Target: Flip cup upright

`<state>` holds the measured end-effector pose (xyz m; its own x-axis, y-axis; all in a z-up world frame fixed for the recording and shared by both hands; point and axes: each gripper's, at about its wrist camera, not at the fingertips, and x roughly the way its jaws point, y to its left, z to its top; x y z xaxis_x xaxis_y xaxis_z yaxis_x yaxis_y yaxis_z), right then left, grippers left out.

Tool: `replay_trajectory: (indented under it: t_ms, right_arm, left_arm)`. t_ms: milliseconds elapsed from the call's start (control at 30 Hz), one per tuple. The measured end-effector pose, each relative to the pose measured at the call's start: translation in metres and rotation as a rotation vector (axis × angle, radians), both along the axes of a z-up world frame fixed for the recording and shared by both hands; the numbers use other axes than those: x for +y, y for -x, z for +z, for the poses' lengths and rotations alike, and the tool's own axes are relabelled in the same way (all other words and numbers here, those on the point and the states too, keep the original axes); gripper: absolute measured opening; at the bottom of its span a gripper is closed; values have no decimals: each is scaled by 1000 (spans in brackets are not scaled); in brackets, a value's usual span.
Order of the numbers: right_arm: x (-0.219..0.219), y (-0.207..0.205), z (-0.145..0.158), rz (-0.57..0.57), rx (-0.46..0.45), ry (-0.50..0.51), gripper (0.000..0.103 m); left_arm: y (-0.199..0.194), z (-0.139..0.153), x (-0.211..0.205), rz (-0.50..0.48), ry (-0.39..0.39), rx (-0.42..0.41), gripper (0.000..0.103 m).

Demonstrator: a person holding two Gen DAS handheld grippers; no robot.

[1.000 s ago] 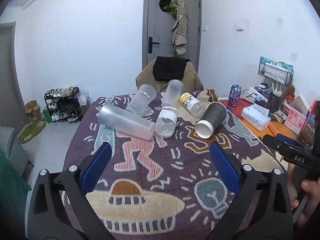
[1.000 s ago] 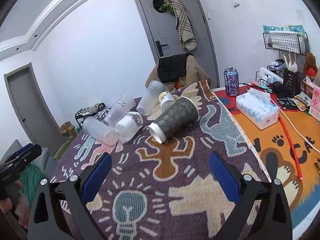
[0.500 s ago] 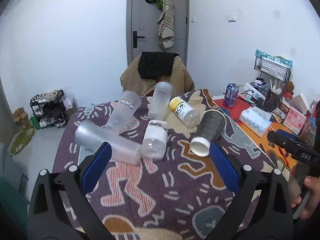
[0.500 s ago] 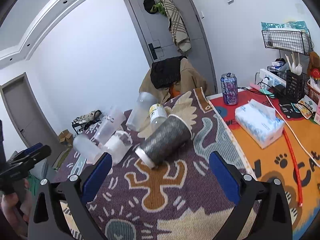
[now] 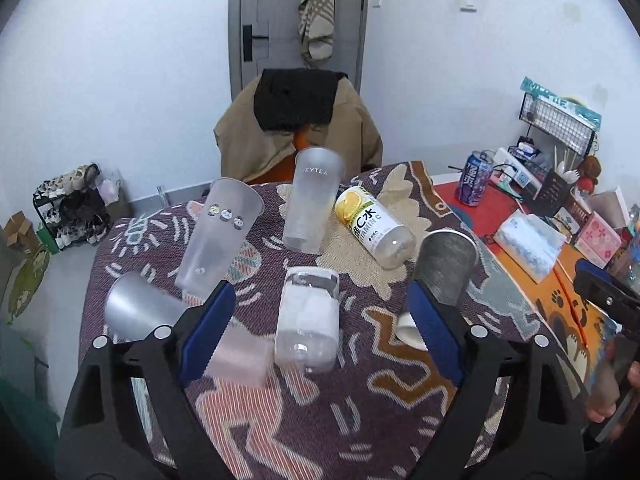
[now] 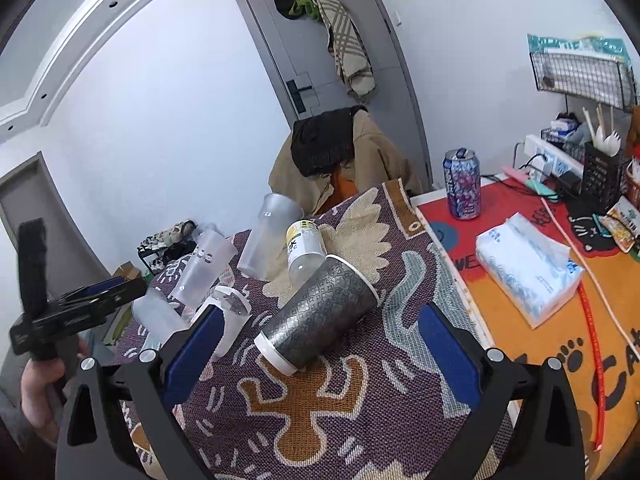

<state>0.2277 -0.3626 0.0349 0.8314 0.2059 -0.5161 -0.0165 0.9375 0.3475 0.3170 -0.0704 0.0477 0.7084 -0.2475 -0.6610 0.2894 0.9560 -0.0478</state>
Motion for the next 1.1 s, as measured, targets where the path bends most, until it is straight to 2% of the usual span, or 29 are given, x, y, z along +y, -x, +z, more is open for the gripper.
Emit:
replay_trajectory:
  t_ms: [233,400,733,1100]
  right_arm:
    - [-3,-30,-7,-1,41,-19,96]
    - [-4,-53,-14,-15,66,-33,96]
    - [-7,-108,-24,-44,113,-18,96]
    - [-5,-145,-49,-37,150,-14,95]
  left_arm:
    - [-51,-13,-10,-24,-27,68,87]
    - [-90,-33,-23,-54,-49,134,84]
    - [-157,-65,-40,-62,-101,212,80]
    - [-216,-105,-66,-71,-258,287,78]
